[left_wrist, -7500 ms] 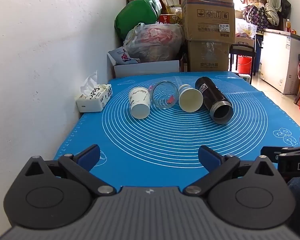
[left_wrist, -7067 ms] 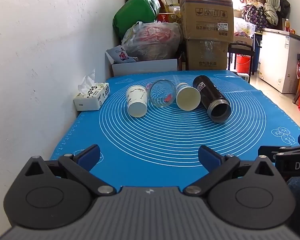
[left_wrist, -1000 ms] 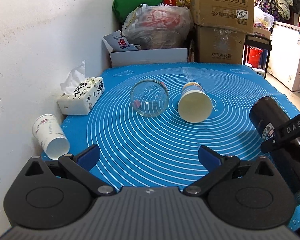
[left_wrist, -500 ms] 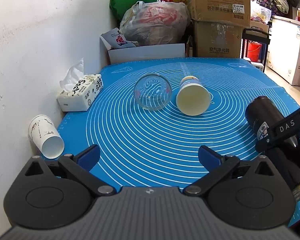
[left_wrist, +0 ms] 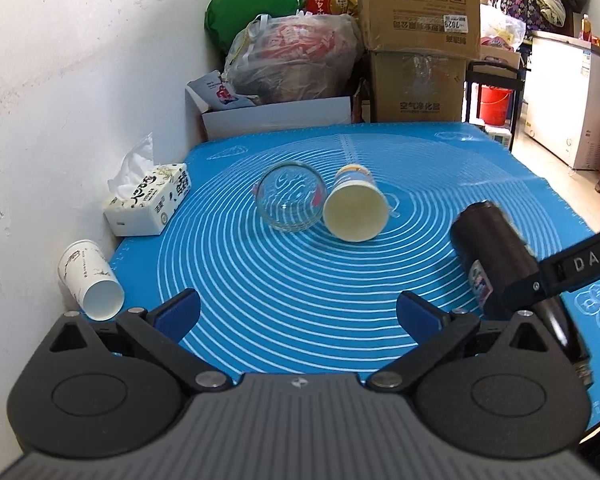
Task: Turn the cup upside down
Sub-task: 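Lift the black thermos off the mat with the right tool, then close the left tool on the thermos while the right tool opens and releases it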
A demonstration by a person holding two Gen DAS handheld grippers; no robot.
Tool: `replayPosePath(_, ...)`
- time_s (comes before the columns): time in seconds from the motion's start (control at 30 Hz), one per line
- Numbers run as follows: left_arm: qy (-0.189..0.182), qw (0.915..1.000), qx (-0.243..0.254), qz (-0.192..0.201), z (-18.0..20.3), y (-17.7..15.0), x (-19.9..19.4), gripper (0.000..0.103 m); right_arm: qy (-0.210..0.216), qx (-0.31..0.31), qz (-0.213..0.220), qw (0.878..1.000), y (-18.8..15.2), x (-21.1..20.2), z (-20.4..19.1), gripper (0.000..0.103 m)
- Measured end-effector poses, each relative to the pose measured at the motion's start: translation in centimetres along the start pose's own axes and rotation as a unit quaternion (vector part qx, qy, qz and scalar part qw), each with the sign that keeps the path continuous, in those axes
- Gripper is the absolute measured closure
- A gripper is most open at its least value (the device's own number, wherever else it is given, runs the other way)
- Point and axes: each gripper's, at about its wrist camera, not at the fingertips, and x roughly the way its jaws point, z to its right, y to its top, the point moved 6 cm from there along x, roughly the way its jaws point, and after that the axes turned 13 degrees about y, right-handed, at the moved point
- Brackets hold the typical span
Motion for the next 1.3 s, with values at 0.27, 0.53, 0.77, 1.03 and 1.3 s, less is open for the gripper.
replayPosePath(0.27, -0.013, 0.9999, 0.004, 0.001, 2.1, 0.9, -1.4, 0.0, 0.012, -0.013, 0.051, 0.999, -1.0, -5.2, 0.6, 0.01)
replayPosePath(0.53, -0.036, 0.9993, 0.013, -0.007, 5.0, 1.2, -2.4, 0.0, -0.026, -0.048, 0.113, 0.992, -3.7, -9.7, 2.0, 0.007)
replayPosePath(0.77, -0.048, 0.9982, 0.033, -0.009, 8.3, 1.0, -2.8, 0.0, -0.043, -0.068, 0.142, 0.987, -5.6, -11.0, 3.2, 0.006)
replayPosePath(1.03, -0.072, 0.9959, 0.04, -0.035, 13.3, 1.3, -1.3, 0.0, -0.055, -0.059, 0.151, 0.985, -6.0, -11.1, 5.6, 0.006)
replayPosePath(1.3, -0.074, 0.9912, 0.063, -0.09, 16.2, 1.2, 2.8, 0.0, -0.057, -0.045, 0.152, 0.986, -6.0, -10.5, 7.5, 0.006)
